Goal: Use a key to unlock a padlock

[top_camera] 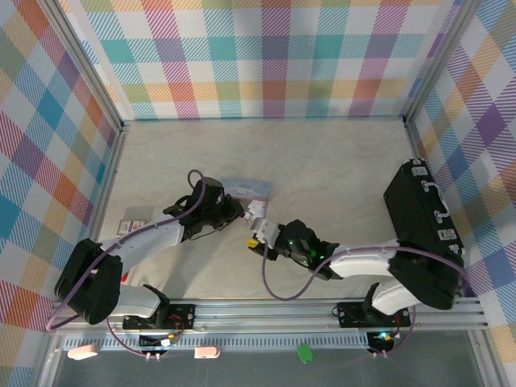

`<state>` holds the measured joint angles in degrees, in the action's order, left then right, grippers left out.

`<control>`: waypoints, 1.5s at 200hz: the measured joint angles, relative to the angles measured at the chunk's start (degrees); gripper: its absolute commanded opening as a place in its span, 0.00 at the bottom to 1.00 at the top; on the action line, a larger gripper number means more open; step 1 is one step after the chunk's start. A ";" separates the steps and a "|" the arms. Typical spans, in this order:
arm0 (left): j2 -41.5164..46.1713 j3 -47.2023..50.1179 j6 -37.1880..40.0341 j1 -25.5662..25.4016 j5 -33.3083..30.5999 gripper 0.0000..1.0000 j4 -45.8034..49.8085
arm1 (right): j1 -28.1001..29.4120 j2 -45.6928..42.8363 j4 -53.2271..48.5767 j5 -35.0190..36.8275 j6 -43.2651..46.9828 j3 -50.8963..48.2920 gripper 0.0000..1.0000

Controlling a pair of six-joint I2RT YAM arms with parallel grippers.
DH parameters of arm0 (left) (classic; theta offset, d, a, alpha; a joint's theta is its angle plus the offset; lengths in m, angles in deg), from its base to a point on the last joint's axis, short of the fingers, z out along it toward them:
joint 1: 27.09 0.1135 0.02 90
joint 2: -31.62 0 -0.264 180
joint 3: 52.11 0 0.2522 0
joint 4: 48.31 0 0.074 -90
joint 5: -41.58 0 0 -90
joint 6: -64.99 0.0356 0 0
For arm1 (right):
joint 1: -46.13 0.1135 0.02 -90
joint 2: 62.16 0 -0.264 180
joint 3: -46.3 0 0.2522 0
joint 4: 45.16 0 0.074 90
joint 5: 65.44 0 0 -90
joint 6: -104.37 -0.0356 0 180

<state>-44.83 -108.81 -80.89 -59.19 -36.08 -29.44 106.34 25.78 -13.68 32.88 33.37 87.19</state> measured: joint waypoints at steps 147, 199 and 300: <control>2.71 1.99 -0.26 0.15 1.38 0.00 -0.74 | 0.52 11.06 18.64 10.80 4.13 2.47 0.34; 2.71 2.27 -0.46 -0.02 1.66 0.00 -0.87 | 0.63 12.61 19.28 10.97 3.52 2.58 0.27; 2.69 2.40 -1.53 -0.13 1.51 0.00 -1.40 | 1.70 14.69 20.11 13.79 2.86 3.37 0.10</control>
<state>-42.14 -106.41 -82.42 -59.32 -34.58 -30.84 108.04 40.47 6.42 46.67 36.24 90.56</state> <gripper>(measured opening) 0.129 0.115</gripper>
